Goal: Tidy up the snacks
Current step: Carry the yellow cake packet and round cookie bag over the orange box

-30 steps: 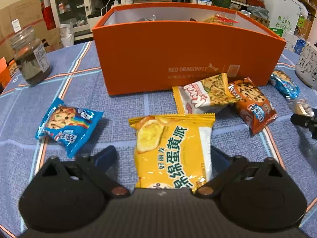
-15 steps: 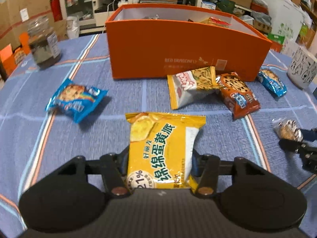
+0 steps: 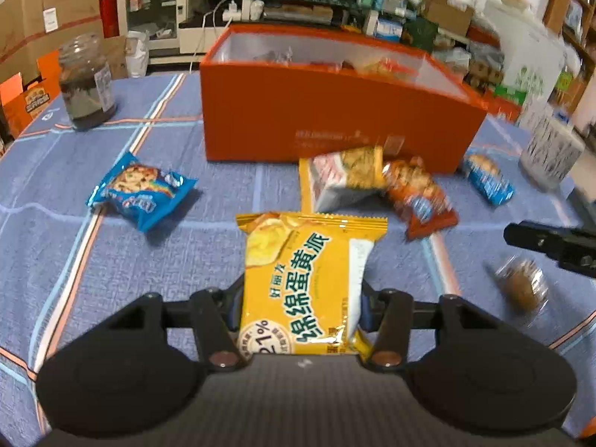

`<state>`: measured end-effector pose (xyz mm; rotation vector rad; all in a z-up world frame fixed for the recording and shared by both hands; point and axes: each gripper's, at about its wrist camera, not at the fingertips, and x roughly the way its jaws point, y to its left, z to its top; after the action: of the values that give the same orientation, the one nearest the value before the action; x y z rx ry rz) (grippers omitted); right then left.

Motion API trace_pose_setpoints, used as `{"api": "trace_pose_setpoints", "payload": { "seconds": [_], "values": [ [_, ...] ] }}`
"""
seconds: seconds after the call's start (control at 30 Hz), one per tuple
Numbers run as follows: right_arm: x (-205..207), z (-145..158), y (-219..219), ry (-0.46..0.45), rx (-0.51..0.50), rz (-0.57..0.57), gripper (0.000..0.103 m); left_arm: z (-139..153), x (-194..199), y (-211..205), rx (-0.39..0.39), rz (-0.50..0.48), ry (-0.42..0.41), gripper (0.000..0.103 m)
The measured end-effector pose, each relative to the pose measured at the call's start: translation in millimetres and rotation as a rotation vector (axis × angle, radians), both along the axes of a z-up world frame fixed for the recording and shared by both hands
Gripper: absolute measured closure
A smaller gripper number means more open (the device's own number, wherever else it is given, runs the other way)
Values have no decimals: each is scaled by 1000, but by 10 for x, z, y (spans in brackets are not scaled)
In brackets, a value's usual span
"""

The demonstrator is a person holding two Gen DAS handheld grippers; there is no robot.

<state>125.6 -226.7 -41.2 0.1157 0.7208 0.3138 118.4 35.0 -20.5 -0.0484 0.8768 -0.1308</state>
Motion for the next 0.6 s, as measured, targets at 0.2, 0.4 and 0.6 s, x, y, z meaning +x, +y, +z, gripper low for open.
{"api": "trace_pose_setpoints", "payload": {
  "seconds": [0.2,0.4,0.6],
  "values": [
    [-351,-74,-106,-40,-147,4,25,-100,-20,-21,70,-39,16,36],
    [-398,-204,-171,8,-161,15,52,-182,-26,-55,101,-56,27,33],
    [-324,-305,6,29,-216,61,82,-191,-27,-81,95,-83,-7,49]
  ]
}}
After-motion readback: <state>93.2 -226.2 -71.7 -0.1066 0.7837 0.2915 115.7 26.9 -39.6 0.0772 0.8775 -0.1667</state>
